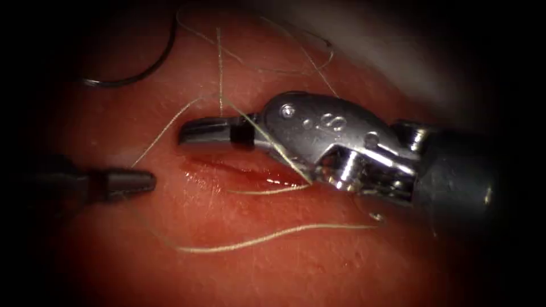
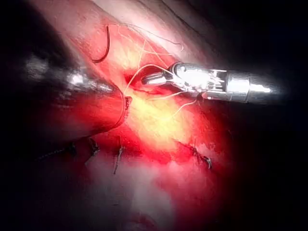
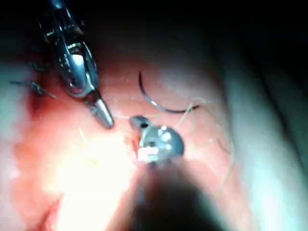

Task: Wound Closure

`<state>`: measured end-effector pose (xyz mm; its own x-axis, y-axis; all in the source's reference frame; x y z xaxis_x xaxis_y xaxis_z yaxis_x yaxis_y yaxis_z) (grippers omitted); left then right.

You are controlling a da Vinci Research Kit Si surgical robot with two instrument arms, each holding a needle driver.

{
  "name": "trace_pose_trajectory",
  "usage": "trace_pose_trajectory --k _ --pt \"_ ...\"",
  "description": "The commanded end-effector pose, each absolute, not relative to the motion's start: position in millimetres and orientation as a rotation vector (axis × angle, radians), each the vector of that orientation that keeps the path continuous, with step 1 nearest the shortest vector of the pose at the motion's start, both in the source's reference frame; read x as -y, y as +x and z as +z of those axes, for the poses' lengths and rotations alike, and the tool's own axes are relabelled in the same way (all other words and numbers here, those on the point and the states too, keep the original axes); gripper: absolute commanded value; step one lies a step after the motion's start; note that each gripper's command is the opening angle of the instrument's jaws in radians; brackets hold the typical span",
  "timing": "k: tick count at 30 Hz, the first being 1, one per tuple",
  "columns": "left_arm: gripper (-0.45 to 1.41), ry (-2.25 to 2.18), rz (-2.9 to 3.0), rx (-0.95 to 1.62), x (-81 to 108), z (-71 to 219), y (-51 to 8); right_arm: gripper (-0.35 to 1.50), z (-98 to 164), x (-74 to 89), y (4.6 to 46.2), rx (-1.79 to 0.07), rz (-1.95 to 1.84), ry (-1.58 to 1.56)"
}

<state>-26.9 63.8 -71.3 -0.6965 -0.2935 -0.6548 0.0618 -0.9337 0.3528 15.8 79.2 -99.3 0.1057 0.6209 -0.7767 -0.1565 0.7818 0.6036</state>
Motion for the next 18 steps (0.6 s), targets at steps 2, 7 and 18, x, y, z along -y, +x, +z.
trace_pose_trajectory --k 2,7,18 --pt "-0.35 1.124 -2.675 0.435 -63.0 -70.7 -27.6 -0.35 -99.1 -79.3 16.7 -1.371 0.601 0.413" --pt "-0.35 1.128 -2.667 0.422 -62.8 -71.0 -28.5 -0.35 -99.2 -79.3 17.0 -1.398 0.604 0.409" --pt "-0.35 1.164 -2.645 0.341 -61.5 -76.7 -31.8 0.16 -98.1 -79.6 18.7 -1.553 0.686 0.402"
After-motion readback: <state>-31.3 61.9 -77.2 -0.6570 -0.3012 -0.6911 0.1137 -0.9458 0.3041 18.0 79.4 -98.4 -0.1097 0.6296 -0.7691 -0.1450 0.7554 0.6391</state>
